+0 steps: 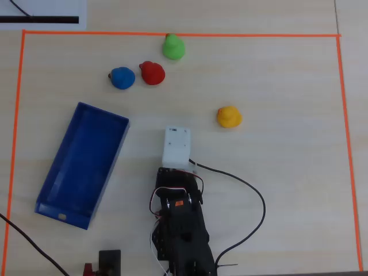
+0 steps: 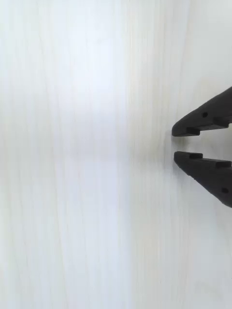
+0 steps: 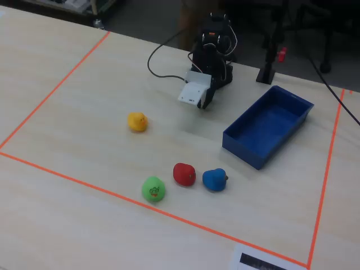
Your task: Grasp green duck and put it into box.
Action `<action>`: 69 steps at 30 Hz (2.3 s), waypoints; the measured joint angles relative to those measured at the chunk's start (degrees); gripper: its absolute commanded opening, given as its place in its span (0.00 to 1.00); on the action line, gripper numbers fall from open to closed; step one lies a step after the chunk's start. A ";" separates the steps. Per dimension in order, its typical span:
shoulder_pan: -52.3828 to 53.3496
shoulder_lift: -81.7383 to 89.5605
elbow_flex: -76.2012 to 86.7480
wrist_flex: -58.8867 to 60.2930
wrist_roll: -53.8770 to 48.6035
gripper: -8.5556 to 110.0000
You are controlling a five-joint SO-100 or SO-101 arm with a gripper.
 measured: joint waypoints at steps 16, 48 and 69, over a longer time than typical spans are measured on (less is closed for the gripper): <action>0.00 0.00 0.00 0.00 0.00 0.08; 0.00 0.00 0.00 0.00 0.00 0.13; 8.09 -9.23 -4.13 -5.62 -5.98 0.13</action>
